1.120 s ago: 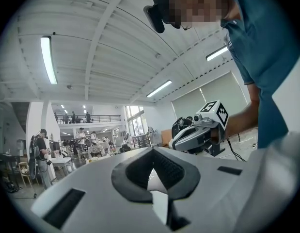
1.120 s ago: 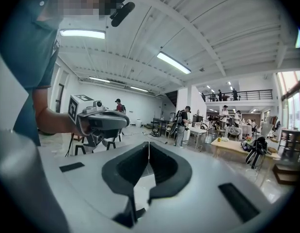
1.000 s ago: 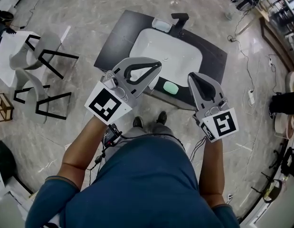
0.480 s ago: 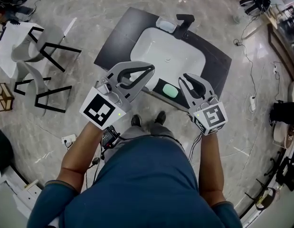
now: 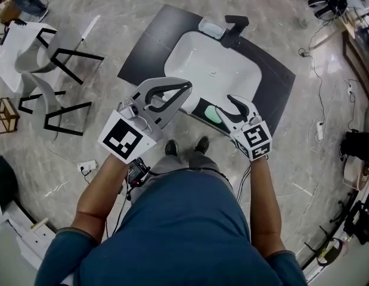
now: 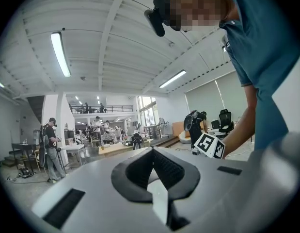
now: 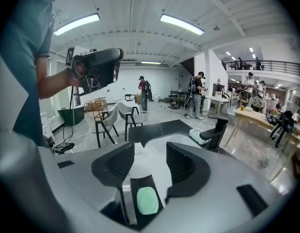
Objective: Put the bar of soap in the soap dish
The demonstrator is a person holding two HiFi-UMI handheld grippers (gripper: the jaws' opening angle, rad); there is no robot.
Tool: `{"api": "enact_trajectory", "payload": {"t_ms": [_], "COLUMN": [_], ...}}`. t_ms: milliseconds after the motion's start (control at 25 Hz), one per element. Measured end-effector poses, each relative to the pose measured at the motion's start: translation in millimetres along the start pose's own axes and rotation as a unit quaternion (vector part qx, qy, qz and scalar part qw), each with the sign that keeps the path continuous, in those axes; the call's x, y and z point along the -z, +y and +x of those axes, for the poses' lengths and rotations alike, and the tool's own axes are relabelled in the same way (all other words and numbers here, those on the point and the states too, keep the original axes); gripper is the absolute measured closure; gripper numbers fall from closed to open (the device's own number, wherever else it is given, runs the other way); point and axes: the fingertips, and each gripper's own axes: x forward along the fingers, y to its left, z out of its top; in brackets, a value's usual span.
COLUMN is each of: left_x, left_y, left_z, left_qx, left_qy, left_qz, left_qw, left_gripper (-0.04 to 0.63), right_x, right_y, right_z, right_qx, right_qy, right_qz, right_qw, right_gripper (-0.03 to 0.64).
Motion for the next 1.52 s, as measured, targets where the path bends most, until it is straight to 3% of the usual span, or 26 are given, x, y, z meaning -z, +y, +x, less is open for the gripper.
{"api": "enact_trajectory", "payload": {"t_ms": [240, 720, 1520], "left_x": [12, 31, 54], "left_y": [7, 12, 15], "left_z": [5, 11, 13], "left_qx": [-0.007, -0.012, -0.017], "left_qy": [0.013, 0.031, 0.049], "left_qz": [-0.016, -0.028, -0.048], "left_qw": [0.9998, 0.9991, 0.9975], "left_gripper": [0.595, 0.595, 0.595], "right_x": [48, 136, 203], "right_y": [0, 7, 17], "right_z": [24, 59, 87], "right_qx": [-0.027, -0.077, -0.111], "right_qy": [0.060, 0.159, 0.230], "right_qz": [0.001, 0.014, 0.026], "right_qw": [0.998, 0.984, 0.967], "right_gripper": [0.346, 0.304, 0.289]}}
